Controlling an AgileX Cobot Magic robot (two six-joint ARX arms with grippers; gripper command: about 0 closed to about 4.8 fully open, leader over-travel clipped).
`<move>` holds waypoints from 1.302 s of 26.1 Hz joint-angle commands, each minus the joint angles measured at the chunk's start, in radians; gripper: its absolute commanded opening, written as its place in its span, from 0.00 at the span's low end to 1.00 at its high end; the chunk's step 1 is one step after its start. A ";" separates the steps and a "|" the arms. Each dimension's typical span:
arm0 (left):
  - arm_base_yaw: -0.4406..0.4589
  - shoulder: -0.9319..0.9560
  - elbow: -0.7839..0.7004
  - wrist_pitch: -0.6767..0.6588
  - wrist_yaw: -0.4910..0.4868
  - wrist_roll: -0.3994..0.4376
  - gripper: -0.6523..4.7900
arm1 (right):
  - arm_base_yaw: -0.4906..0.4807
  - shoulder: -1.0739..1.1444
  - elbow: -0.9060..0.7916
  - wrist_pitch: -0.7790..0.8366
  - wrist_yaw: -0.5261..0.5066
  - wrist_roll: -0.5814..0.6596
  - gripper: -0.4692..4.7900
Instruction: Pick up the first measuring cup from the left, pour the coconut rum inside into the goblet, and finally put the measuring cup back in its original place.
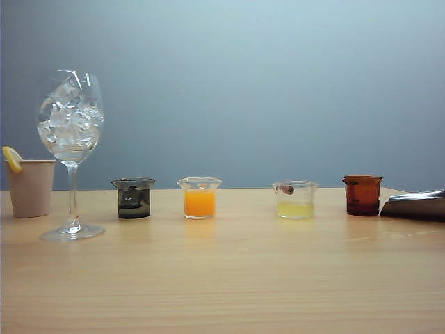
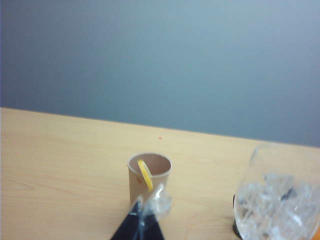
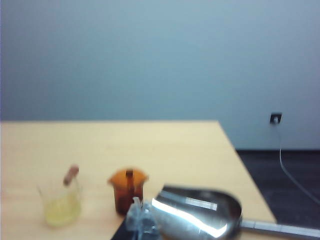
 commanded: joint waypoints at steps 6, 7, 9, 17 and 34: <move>0.000 0.064 0.216 -0.171 -0.014 -0.038 0.11 | 0.000 0.173 0.227 -0.008 0.000 0.020 0.08; 0.000 0.076 0.227 -0.174 -0.014 -0.042 0.11 | 0.001 0.200 0.250 -0.008 0.000 0.020 0.08; 0.000 0.102 0.253 -0.176 -0.014 -0.058 0.11 | 0.001 0.263 0.299 0.002 -0.008 0.020 0.08; 0.000 0.233 0.377 -0.177 0.015 -0.063 0.11 | 0.095 0.518 0.441 0.137 -0.058 0.018 0.08; -0.003 0.320 0.433 -0.334 0.243 -0.095 0.11 | 0.696 1.187 0.451 0.661 0.038 0.019 0.08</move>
